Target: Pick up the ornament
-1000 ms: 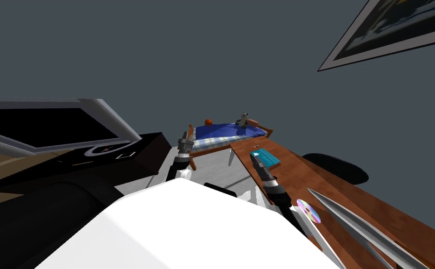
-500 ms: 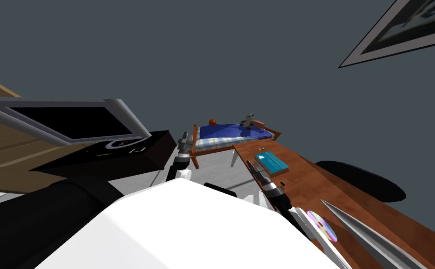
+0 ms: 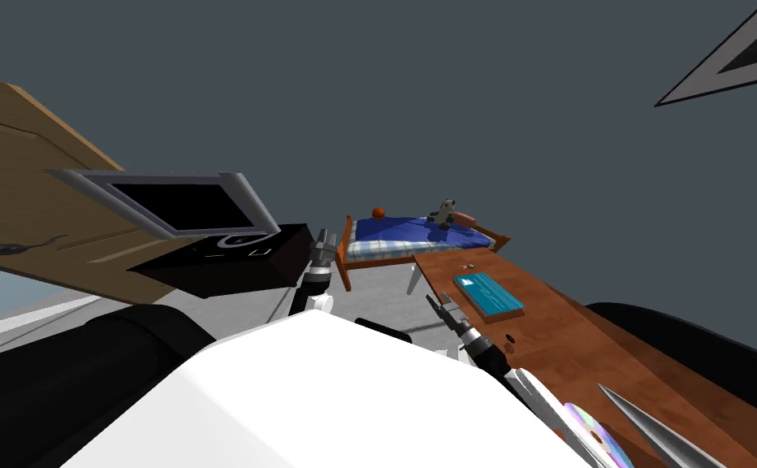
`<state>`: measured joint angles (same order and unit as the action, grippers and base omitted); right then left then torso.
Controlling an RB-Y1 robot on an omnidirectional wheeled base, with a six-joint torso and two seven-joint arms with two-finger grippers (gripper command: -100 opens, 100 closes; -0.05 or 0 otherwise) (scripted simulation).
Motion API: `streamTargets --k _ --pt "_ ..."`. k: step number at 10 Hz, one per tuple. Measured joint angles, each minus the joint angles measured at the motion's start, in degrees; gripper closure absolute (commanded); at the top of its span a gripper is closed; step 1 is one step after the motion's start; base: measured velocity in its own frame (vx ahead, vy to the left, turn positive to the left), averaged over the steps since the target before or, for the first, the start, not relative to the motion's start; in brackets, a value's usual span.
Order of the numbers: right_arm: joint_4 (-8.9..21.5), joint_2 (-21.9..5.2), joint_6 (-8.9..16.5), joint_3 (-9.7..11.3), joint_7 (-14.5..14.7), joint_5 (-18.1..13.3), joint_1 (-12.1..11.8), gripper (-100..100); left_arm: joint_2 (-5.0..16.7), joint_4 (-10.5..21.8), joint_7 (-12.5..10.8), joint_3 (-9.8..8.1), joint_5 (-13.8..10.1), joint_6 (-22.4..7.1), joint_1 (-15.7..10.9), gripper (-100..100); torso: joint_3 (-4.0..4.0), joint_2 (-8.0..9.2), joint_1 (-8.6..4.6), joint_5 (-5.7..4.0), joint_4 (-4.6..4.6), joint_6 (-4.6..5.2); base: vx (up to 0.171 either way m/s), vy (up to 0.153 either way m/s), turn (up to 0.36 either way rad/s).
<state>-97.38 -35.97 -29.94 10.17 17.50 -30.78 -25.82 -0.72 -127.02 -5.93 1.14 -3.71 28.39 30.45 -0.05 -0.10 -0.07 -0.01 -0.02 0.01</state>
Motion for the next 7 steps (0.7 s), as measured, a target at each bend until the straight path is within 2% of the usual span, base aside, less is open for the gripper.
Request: streamTargets --k 2,5,6,7 --pt "2.1 -3.46 0.45 1.29 0.14 -1.25 0.43 -100 0.0 0.0 0.0 0.0 0.0 0.0 0.0 0 0.0 0.01 0.01 0.01 0.0 0.01 0.02 -0.006 0.115" --pt "5.87 -6.12 0.38 3.47 0.94 -2.88 1.42 -100 0.0 0.0 0.0 -0.01 0.0 0.0 0.01 0 0.01 0.02 0.0 0.0 0.0 0.04 0.021 -0.012 0.143" --pt "8.1 -7.23 -0.35 4.15 1.51 -3.35 1.51 -100 0.0 0.0 0.0 0.0 0.0 0.0 0.0 0 0.0 0.0 -0.02 0.0 0.0 0.02 0.043 -0.024 0.293" --pt "9.59 -9.08 -0.56 5.41 1.69 -3.98 1.58 -100 0.0 0.0 0.0 0.0 0.0 0.0 0.0 0 -0.03 -0.06 -0.05 0.0 -0.01 0.0 0.031 -0.029 0.071"
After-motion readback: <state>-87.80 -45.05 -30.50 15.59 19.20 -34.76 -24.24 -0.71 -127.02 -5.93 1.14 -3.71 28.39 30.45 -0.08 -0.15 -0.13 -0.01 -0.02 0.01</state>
